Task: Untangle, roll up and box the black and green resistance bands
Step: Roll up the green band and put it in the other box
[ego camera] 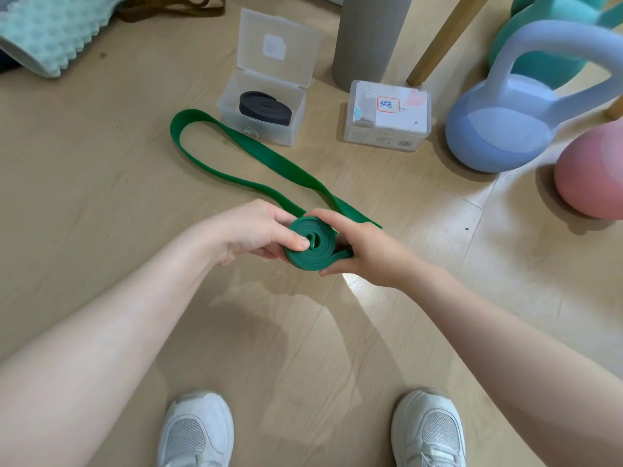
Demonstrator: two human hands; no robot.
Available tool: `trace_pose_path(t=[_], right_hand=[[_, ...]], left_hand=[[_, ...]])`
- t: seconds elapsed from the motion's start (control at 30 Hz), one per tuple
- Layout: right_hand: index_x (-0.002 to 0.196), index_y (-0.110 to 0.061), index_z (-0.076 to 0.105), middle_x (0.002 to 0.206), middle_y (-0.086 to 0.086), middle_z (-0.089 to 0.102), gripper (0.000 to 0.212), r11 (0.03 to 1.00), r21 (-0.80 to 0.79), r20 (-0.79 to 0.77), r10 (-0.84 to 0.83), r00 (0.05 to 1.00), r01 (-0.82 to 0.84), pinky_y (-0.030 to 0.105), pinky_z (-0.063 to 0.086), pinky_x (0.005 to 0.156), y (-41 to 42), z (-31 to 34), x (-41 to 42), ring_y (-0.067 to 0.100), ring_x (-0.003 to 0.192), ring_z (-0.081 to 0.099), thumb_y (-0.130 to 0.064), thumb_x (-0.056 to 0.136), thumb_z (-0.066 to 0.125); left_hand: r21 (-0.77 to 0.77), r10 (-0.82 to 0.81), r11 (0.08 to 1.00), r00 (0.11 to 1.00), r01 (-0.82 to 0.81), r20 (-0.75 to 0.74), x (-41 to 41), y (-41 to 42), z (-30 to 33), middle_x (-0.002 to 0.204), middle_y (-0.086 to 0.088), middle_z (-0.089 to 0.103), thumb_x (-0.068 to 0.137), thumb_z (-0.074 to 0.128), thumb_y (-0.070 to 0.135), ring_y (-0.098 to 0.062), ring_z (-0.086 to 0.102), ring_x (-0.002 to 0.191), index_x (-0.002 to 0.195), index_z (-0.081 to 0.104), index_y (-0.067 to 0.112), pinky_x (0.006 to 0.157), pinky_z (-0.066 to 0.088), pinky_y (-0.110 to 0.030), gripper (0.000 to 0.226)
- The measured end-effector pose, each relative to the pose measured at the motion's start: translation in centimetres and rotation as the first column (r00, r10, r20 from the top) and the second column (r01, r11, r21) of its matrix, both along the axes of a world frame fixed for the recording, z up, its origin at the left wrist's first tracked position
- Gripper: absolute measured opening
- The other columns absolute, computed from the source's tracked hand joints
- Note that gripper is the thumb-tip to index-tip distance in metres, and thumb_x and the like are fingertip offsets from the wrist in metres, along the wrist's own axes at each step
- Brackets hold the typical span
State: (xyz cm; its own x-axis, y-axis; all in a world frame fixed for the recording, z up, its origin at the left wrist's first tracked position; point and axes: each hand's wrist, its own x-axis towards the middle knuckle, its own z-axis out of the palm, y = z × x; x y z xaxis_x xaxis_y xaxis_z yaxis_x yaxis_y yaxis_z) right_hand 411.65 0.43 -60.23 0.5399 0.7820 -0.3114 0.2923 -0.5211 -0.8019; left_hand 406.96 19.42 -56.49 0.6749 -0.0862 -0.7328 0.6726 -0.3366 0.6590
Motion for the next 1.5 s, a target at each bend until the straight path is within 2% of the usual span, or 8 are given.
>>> trace_pose_path(t=[0.17, 0.37, 0.57, 0.67, 0.77, 1.0, 1.2, 1.5], right_hand=[[0.136, -0.017, 0.033, 0.095, 0.001, 0.068, 0.078, 0.913, 0.048, 0.062, -0.407, 0.911, 0.404, 0.043, 0.056, 0.068, 1.7, -0.5, -0.7, 0.020, 0.060, 0.065, -0.031, 0.073, 0.077], [0.136, -0.015, 0.035, 0.106, 0.001, 0.066, 0.065, 0.697, 0.090, -0.027, -0.712, 0.701, 0.711, 0.036, 0.054, 0.079, 4.3, -1.2, -3.9, 0.016, 0.089, 0.065, -0.022, 0.080, 0.067], [0.146, -0.022, 0.018, 0.070, -0.016, 0.060, 0.092, 0.828, 0.105, -0.058, -0.548, 0.834, 0.551, 0.012, 0.045, 0.062, 3.4, -1.2, -3.3, -0.010, 0.060, 0.058, -0.029, 0.074, 0.076], [0.149, -0.024, 0.008, 0.083, -0.002, 0.069, 0.103, 0.938, 0.018, 0.066, -0.347, 0.935, 0.347, 0.026, 0.051, 0.067, 2.4, -1.5, -2.5, 0.005, 0.074, 0.064, -0.033, 0.073, 0.077], [0.138, -0.016, 0.033, 0.102, 0.008, 0.064, 0.074, 0.963, -0.140, 0.195, -0.200, 0.960, 0.229, 0.036, 0.048, 0.078, 1.1, -2.6, -3.0, 0.023, 0.096, 0.060, -0.036, 0.078, 0.071], [0.084, -0.001, 0.048, 0.059, 0.008, 0.049, 0.022, 0.990, -0.024, 0.583, -0.098, 0.806, 0.138, 0.027, 0.027, 0.050, 0.5, -3.7, -4.2, 0.028, 0.053, 0.047, -0.012, 0.078, 0.067], [0.113, -0.015, 0.041, 0.070, 0.002, 0.054, 0.027, 0.997, -0.069, 0.030, -0.020, 0.999, 0.022, 0.025, 0.038, 0.057, 1.0, -2.8, -2.9, 0.009, 0.059, 0.050, -0.020, 0.090, 0.055], [0.090, -0.021, 0.041, 0.061, -0.012, 0.042, 0.026, 0.965, 0.095, 0.068, -0.252, 0.965, 0.245, 0.020, 0.032, 0.048, 4.1, -2.6, -5.6, 0.008, 0.052, 0.043, -0.020, 0.083, 0.066]], left_hand=[[-0.335, 0.697, 0.640, 0.706, -0.691, -0.125, -0.4, -2.2, -2.0, 0.115, -0.008, 0.064, 0.069, 0.074, 0.030, -0.020, 0.066, 0.096, 0.136, 0.039, 0.015, 0.090, 0.051, -0.036, 0.077], [-0.318, 0.769, 0.592, 0.638, -0.740, -0.053, -1.3, -6.3, -2.8, 0.109, -0.004, 0.068, 0.080, 0.071, 0.018, -0.020, 0.064, 0.101, 0.109, 0.053, 0.019, 0.096, 0.048, -0.041, 0.035], [-0.346, 0.789, 0.575, 0.614, -0.741, -0.004, -1.1, -4.2, -2.0, 0.108, -0.014, 0.068, 0.082, 0.067, 0.008, -0.027, 0.066, 0.091, 0.111, 0.057, 0.015, 0.084, 0.053, -0.036, 0.032], [-0.373, 0.797, 0.565, 0.604, -0.736, 0.016, -0.8, -2.9, -1.3, 0.107, -0.011, 0.068, 0.081, 0.066, 0.004, -0.025, 0.068, 0.094, 0.118, 0.055, 0.012, 0.084, 0.055, -0.036, 0.039], [-0.352, 0.770, 0.615, 0.633, -0.705, 0.076, -0.8, -2.4, -1.1, 0.104, -0.009, 0.069, 0.080, 0.068, 0.003, -0.021, 0.068, 0.090, 0.118, 0.054, 0.012, 0.079, 0.057, -0.031, 0.042], [-0.360, 0.809, 0.559, 0.586, -0.747, 0.039, -1.0, -2.0, -1.6, 0.100, -0.011, 0.068, 0.080, 0.067, 0.003, -0.022, 0.068, 0.083, 0.115, 0.052, 0.012, 0.074, 0.057, -0.033, 0.039], [-0.373, 0.722, 0.678, 0.670, -0.633, 0.176, -0.9, -2.4, -1.1, 0.091, -0.002, 0.071, 0.080, 0.066, 0.000, -0.020, 0.066, 0.087, 0.102, 0.055, 0.021, 0.083, 0.054, -0.034, 0.032], [-0.563, 0.852, 0.451, 0.522, -0.692, 0.041, -0.6, -2.8, 0.0, 0.089, -0.008, 0.066, 0.083, 0.059, -0.003, -0.019, 0.064, 0.077, 0.097, 0.053, 0.016, 0.084, 0.052, -0.031, 0.025]])
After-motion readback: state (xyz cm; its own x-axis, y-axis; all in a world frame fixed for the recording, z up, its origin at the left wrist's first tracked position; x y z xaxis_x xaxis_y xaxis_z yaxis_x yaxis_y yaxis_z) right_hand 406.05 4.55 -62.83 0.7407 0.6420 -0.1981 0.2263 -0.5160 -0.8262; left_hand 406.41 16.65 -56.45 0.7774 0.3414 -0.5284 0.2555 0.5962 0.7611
